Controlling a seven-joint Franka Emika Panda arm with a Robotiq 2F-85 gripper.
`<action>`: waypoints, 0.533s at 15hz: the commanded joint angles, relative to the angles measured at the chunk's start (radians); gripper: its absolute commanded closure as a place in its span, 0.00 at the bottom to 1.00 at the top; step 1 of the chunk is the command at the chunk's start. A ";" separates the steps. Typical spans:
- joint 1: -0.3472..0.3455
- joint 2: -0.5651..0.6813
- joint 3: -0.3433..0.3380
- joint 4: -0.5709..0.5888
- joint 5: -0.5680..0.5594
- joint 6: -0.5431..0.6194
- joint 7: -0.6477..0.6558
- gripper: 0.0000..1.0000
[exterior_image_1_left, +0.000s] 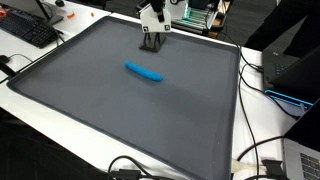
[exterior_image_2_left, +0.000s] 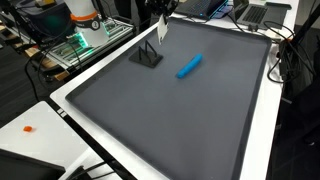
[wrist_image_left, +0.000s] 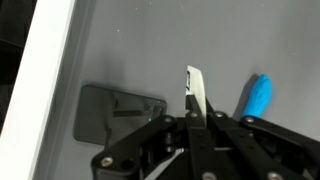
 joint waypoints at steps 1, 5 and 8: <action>0.015 0.007 0.008 0.087 -0.060 -0.135 -0.072 0.99; 0.030 0.050 0.024 0.185 -0.139 -0.224 -0.201 0.99; 0.037 0.091 0.034 0.251 -0.206 -0.262 -0.298 0.99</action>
